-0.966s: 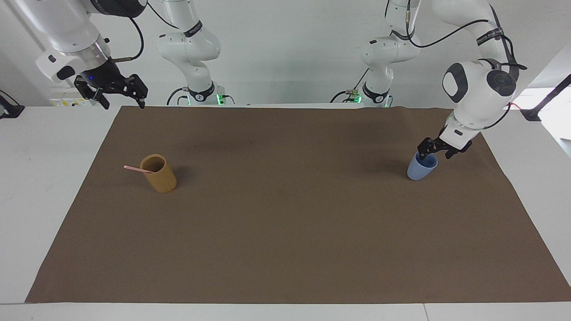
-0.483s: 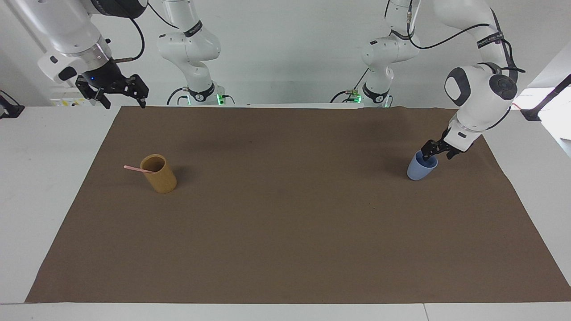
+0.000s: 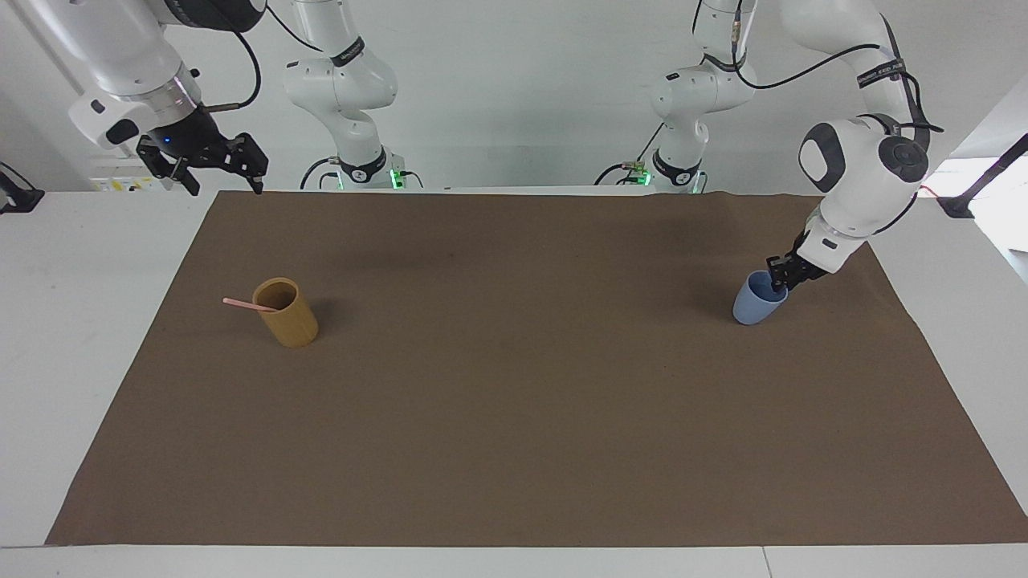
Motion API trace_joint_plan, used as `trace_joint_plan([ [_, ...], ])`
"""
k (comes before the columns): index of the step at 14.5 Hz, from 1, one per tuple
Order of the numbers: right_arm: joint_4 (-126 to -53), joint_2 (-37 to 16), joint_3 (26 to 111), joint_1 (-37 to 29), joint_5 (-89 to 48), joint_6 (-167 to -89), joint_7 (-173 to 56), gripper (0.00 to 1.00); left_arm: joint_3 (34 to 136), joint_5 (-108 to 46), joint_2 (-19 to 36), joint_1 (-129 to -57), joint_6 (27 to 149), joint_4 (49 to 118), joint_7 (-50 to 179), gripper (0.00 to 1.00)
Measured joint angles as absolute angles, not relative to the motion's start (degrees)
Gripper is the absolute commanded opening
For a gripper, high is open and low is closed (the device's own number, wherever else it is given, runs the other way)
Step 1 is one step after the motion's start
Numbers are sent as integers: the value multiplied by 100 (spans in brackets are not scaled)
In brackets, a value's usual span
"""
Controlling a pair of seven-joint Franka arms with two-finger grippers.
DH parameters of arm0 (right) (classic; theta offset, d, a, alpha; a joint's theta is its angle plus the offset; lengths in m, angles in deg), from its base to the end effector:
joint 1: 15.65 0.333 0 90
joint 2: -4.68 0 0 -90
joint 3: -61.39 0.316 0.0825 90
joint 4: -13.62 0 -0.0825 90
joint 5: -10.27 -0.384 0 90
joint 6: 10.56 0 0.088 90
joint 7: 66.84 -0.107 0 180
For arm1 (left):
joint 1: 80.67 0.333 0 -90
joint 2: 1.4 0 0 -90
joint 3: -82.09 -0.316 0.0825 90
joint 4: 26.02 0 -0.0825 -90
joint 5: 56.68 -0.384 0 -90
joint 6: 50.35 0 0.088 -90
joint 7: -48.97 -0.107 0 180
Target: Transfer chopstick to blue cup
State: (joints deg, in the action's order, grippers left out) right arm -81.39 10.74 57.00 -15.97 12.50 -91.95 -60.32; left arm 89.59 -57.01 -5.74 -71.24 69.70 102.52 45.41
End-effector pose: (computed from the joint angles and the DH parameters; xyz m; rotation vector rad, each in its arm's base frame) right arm 0.5021 -0.0482 0.6277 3.1165 0.0456 -0.2101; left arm 0.5021 0.0168 0.3933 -3.1279 0.0481 0.1154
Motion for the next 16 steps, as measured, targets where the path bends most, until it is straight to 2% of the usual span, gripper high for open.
trace_joint_plan([
  [5, -8165, 1084, 5702, -1597, 1246, -9209, -6032, 100, 8984, -5698, -581, -7128, 6870, 10186, 4534, 0],
  [8, -8209, 1092, 5702, -1597, 1172, -9506, -6032, 100, 9039, -5601, -585, -7361, 6106, 9589, 4601, 0],
  [10, -8442, 1118, 5702, -1597, 1154, -10117, -6032, 100, 9063, -5500, -585, -7925, 5483, 9005, 5244, 0],
  [13, -9140, 1135, 5695, -1606, 1149, -11150, -6035, 100, 9122, -5470, -495, -9473, 5006, 8249, 7303, 0],
  [16, -9851, 1129, 5663, -1614, 1148, -12057, -6101, 96, 9170, -5476, -274, -10705, 5130, 8008, 8578, 0],
])
